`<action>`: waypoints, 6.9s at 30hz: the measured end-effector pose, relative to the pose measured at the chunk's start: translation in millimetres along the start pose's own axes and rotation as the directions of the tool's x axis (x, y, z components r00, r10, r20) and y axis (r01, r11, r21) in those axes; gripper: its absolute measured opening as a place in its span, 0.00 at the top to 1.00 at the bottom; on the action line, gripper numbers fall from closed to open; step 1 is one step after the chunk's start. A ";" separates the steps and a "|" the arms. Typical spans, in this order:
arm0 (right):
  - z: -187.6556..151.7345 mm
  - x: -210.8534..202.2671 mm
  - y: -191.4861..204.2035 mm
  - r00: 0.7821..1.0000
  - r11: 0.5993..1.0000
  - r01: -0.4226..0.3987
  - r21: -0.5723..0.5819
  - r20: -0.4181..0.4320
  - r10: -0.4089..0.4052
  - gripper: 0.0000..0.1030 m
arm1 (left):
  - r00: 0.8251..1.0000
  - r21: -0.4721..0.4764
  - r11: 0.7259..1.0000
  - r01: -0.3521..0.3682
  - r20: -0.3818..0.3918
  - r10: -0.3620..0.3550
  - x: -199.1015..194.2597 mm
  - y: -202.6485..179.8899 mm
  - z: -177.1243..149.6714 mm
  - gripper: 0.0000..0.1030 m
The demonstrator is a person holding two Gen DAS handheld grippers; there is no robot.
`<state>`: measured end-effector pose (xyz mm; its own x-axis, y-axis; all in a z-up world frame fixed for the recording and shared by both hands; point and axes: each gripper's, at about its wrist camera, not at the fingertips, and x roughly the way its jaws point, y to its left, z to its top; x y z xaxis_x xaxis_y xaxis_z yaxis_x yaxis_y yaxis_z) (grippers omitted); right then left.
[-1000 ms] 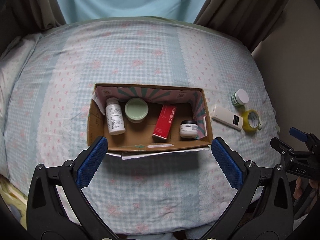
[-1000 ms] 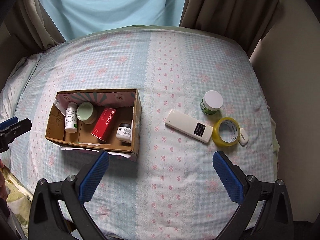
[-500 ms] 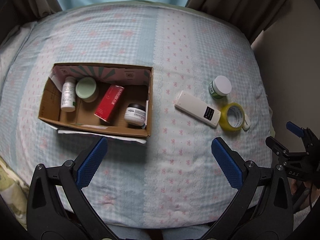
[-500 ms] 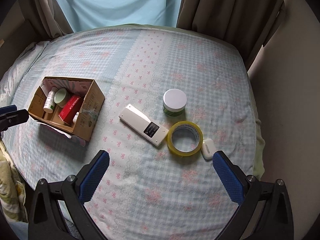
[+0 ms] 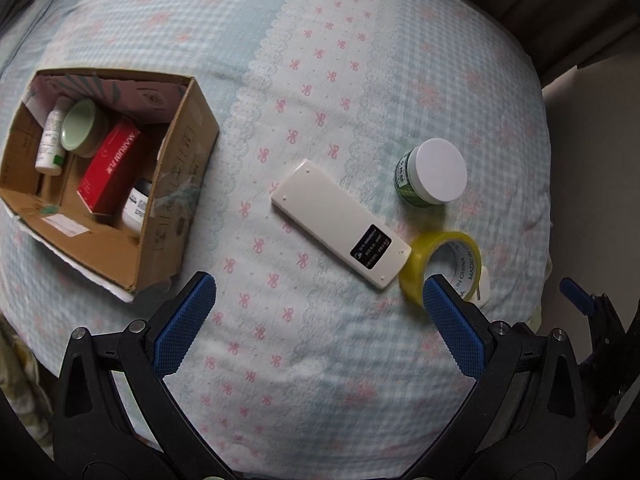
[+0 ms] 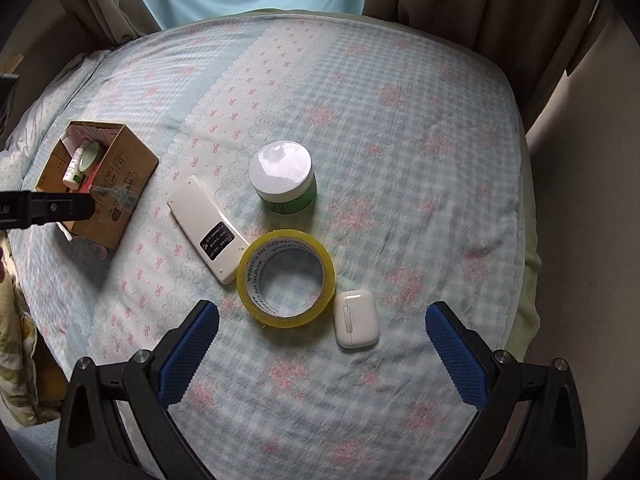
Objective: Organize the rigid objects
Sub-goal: 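Grasp the white remote with the left tool while the right tool grasps the yellow tape, then carry the remote and yellow tape into the cardboard box and release both, then lift both tools out of the box toward the green jar and earbud case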
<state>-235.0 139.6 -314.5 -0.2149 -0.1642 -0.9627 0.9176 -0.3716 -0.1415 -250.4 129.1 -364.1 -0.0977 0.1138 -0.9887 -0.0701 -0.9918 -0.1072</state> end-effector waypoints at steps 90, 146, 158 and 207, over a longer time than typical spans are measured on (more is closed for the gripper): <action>65.4 -60.6 62.0 0.996 0.985 -0.055 0.164 0.082 0.042 0.88 | 0.941 -0.217 0.942 0.256 0.281 -0.191 -111.2 98.8 13.9 0.48; 185.1 106.0 285.2 0.988 0.721 -0.076 0.689 -0.048 0.149 0.49 | 0.993 0.651 0.750 -0.118 0.093 0.075 -51.1 291.8 86.5 0.01; 181.3 77.6 272.3 0.996 0.703 -0.078 0.707 0.035 0.076 0.00 | 0.999 0.508 0.860 -0.047 0.047 0.026 -47.3 335.4 90.7 0.00; -22.7 -119.2 128.8 0.963 0.605 0.121 0.787 0.054 -0.264 0.00 | 0.954 0.610 0.793 -0.012 0.246 -0.174 -153.1 53.8 23.0 0.00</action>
<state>-83.6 132.1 -223.2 -0.4671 -0.1098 -0.8773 0.2654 -0.9639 -0.0207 -262.0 59.7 -216.2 -0.3248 0.2957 -0.8984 -0.6596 -0.7515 -0.0089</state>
